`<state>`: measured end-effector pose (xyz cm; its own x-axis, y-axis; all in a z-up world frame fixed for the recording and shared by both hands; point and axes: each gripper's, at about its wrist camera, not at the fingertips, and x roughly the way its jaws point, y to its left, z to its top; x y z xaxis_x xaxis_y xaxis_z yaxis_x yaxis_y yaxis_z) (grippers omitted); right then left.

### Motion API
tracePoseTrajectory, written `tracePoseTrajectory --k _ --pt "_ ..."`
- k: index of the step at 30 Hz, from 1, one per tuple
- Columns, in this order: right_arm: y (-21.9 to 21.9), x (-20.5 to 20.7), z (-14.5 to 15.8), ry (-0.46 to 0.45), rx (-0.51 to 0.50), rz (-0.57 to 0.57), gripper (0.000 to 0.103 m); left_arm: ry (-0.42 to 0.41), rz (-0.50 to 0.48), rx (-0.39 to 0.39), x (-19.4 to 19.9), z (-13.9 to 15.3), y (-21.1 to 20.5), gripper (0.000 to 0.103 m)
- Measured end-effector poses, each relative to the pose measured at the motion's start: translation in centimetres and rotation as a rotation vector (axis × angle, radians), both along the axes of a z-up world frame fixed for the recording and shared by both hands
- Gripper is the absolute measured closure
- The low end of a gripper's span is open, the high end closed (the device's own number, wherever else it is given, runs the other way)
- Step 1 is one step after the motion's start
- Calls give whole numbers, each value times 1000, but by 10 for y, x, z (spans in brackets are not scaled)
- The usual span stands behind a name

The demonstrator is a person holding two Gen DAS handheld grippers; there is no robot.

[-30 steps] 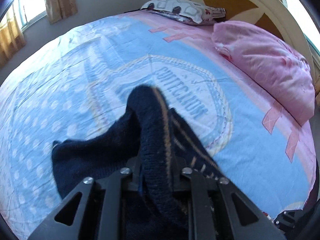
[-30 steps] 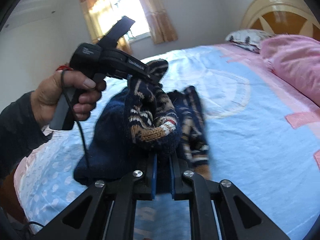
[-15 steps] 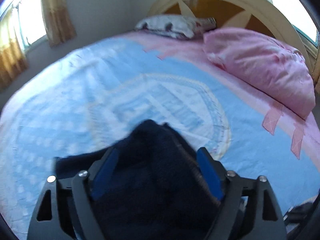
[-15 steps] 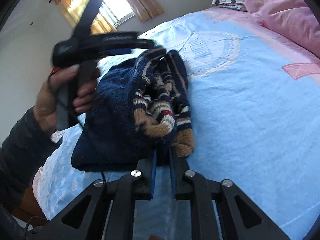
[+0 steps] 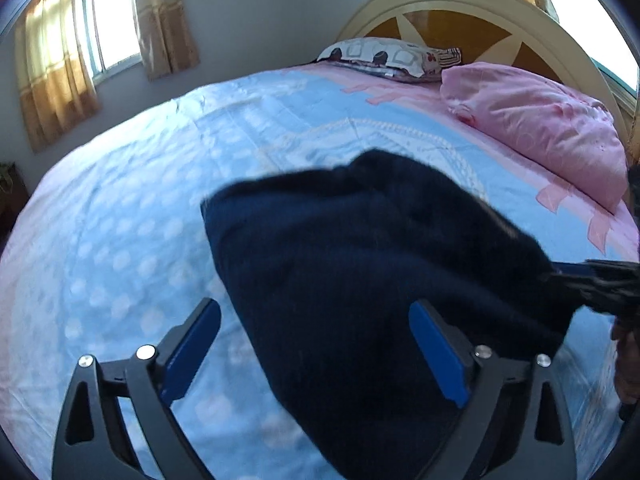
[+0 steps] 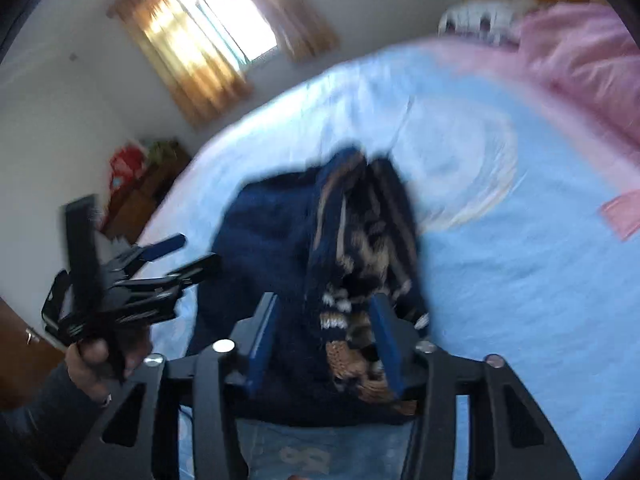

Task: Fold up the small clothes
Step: 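Open both grippers and release the folded sweater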

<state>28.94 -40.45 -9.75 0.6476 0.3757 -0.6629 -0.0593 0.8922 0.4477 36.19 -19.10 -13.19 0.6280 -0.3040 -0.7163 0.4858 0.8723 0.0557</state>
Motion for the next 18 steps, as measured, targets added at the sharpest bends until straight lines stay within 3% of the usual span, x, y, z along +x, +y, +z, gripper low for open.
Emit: tracePoseTrajectory --k 1,2,5,7,10,11,14,18 --pt "3 2 -6 18 -43 -21 87 2 0 0 -3 -4 1 5" --pt "3 -2 -10 28 -87 -53 94 6 -7 -4 -5 -8 3 5" --pt "-20 -19 -21 67 -88 -150 94 -2 -29 4 -13 -22 5 0" --pt "-30 -24 -36 126 -79 -156 94 -23 -52 13 -17 -30 3 0" --pt "-28 -22 -39 132 -89 -147 94 -27 -62 4 -19 -39 3 0" --pt "-29 -20 -35 127 -84 -140 92 -28 -60 -8 -20 -39 5 0" --pt "-32 -10 -18 100 -102 -142 62 -21 -63 -54 -20 -40 13 0" --pt "-41 10 14 43 -114 -166 60 47 -61 -129 -13 -48 21 0"
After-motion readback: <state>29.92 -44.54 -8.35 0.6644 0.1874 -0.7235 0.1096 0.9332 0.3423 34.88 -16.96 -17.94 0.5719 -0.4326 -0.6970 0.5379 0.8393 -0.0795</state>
